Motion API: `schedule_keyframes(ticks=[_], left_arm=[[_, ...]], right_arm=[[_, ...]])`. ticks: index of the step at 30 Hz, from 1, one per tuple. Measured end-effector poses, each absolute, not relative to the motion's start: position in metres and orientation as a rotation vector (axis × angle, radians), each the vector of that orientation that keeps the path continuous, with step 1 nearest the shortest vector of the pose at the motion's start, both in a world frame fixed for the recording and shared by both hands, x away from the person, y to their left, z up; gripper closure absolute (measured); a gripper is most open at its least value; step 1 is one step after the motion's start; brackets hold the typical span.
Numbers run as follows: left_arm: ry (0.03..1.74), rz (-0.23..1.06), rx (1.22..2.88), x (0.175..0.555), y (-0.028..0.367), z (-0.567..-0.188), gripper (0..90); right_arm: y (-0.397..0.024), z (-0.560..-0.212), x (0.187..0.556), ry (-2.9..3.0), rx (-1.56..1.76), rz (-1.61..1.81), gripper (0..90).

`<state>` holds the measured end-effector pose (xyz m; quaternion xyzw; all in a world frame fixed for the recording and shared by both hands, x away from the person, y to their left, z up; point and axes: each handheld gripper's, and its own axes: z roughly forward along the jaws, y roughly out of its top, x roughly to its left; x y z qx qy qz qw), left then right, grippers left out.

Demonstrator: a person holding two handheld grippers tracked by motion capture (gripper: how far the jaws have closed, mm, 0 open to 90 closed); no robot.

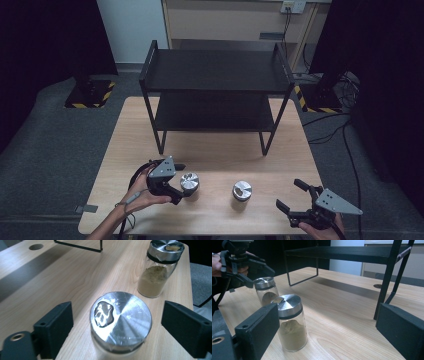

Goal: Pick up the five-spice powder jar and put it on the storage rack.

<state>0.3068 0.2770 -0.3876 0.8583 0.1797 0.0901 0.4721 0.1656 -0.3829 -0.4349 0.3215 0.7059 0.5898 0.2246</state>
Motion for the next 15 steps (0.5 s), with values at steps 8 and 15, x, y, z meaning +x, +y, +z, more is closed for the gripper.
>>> schedule_keyframes(ticks=[8,15], left_arm=[[0.417,0.229,2.122,0.309,0.269,-0.397,27.5],[0.44,0.217,2.114,0.311,0.269,-0.396,33.7]], right_arm=[[-0.383,-0.435,0.166,1.948,0.887,1.628,5.6],[-0.383,-0.435,0.166,1.948,0.88,1.628,5.9]])
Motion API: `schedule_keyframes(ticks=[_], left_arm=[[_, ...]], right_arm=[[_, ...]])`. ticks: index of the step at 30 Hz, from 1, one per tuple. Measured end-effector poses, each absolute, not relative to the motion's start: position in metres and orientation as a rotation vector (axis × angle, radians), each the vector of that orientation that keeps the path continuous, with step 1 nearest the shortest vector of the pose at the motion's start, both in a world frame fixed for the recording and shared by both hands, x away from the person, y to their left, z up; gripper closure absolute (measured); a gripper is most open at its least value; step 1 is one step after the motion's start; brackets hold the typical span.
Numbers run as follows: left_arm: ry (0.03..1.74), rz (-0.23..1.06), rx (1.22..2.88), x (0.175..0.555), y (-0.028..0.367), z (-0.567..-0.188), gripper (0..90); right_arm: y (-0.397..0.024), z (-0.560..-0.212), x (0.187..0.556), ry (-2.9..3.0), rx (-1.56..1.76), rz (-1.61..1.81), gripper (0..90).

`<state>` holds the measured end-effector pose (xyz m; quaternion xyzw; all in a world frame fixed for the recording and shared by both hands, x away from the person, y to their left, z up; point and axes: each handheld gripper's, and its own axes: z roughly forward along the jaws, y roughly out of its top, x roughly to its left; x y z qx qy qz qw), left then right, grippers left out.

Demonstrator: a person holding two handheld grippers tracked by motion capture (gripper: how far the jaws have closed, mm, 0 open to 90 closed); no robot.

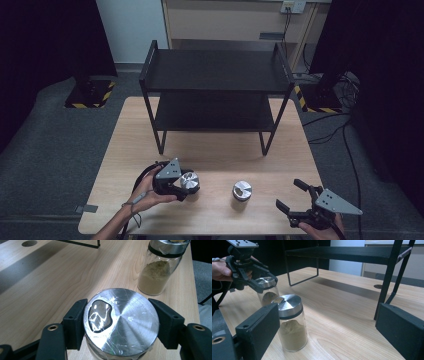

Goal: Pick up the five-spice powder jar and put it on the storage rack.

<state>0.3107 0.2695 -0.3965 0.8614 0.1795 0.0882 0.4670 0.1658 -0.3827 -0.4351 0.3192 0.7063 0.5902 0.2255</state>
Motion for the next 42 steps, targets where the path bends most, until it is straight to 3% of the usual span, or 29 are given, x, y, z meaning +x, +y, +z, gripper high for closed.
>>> schedule_keyframes(ticks=[6,19,42], left_arm=[[0.469,0.191,2.114,0.312,0.27,-0.391,33.8],[0.431,0.176,2.098,0.315,0.28,-0.335,33.8],[0.43,0.231,2.12,0.326,0.279,-0.187,33.9]], right_arm=[[-0.383,-0.435,0.166,1.946,0.881,1.628,6.0],[-0.383,-0.435,0.167,1.954,0.887,1.629,6.1],[-0.383,-0.435,0.167,1.949,0.89,1.633,6.1]])
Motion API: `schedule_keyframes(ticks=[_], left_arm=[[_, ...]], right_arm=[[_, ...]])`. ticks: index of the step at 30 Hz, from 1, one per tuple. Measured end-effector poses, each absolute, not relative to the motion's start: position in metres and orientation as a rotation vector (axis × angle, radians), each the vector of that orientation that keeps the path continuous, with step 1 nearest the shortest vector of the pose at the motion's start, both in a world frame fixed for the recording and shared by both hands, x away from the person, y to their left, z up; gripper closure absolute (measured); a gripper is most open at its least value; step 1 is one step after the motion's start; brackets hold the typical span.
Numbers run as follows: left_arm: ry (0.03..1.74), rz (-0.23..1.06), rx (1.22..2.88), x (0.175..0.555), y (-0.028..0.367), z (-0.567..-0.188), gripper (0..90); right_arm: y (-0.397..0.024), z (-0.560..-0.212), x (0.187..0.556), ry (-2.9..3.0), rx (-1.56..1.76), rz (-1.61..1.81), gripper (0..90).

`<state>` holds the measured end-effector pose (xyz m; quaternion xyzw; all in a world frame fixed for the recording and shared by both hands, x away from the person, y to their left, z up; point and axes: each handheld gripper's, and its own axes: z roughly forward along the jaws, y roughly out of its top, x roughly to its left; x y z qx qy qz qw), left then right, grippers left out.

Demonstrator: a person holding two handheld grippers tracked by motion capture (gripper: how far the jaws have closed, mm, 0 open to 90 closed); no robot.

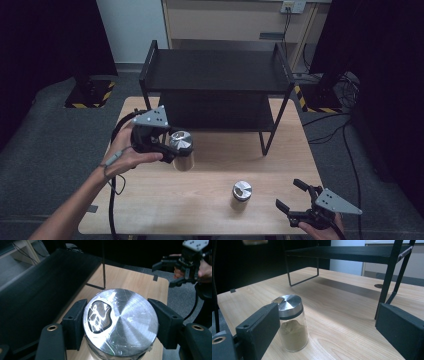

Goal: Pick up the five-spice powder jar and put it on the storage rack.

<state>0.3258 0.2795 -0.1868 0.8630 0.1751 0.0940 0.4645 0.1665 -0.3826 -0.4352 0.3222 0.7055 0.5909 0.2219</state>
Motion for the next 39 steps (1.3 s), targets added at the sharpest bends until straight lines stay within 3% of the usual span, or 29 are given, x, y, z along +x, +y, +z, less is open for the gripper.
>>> schedule_keyframes(ticks=[23,32,39], left_arm=[[0.549,0.381,2.09,0.345,0.276,-0.044,33.9],[0.698,0.409,2.031,0.362,0.275,-0.043,33.9],[0.853,0.501,1.986,0.38,0.265,-0.044,33.9]], right_arm=[[-0.384,-0.436,0.166,1.937,0.893,1.642,6.3],[-0.384,-0.436,0.166,1.936,0.889,1.65,6.5],[-0.385,-0.437,0.166,1.937,0.889,1.653,6.6]])
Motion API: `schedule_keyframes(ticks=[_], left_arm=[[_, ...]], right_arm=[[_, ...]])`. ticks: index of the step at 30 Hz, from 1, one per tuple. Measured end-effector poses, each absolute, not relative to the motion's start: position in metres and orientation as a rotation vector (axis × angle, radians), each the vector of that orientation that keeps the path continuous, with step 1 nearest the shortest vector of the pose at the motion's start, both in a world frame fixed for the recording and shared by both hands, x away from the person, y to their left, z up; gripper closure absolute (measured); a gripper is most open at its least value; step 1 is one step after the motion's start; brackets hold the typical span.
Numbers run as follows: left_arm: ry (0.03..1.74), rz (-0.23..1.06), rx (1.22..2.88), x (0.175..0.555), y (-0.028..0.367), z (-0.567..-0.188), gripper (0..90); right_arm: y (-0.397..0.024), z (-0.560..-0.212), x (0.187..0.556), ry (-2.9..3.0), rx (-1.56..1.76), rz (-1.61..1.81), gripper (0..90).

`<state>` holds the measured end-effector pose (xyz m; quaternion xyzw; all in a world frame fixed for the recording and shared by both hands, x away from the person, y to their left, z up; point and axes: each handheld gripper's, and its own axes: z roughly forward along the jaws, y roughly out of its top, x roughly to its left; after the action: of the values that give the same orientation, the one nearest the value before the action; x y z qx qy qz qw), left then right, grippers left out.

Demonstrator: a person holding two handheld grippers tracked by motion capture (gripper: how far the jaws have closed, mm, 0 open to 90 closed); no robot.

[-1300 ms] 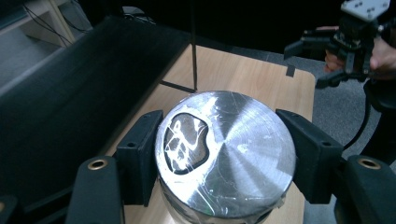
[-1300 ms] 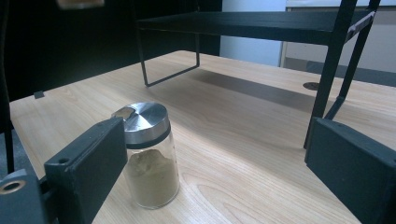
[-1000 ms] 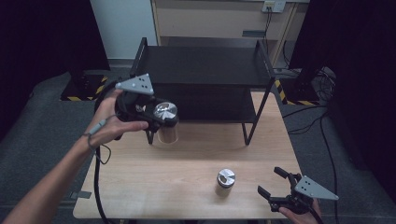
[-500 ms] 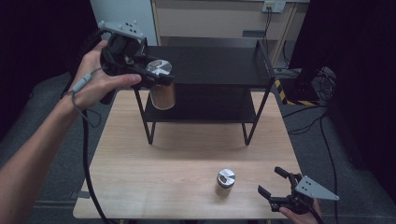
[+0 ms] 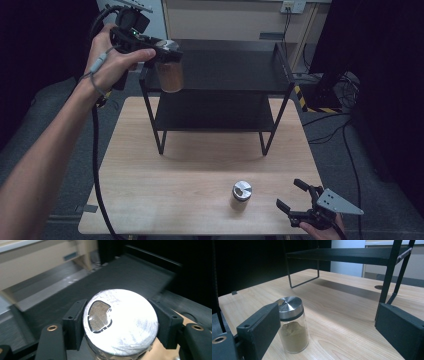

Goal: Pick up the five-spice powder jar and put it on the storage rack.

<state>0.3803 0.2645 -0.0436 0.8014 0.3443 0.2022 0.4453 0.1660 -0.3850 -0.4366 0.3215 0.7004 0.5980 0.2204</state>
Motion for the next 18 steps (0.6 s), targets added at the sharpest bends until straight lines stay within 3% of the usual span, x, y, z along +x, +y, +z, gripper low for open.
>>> schedule_keyframes(ticks=[12,18], left_arm=[[1.034,0.619,1.948,0.413,0.239,-0.041,33.9],[1.052,0.611,1.933,0.421,0.239,-0.045,33.9]], right_arm=[[-0.387,-0.438,0.165,1.928,0.89,1.663,6.6],[-0.388,-0.438,0.165,1.929,0.888,1.667,6.7]])
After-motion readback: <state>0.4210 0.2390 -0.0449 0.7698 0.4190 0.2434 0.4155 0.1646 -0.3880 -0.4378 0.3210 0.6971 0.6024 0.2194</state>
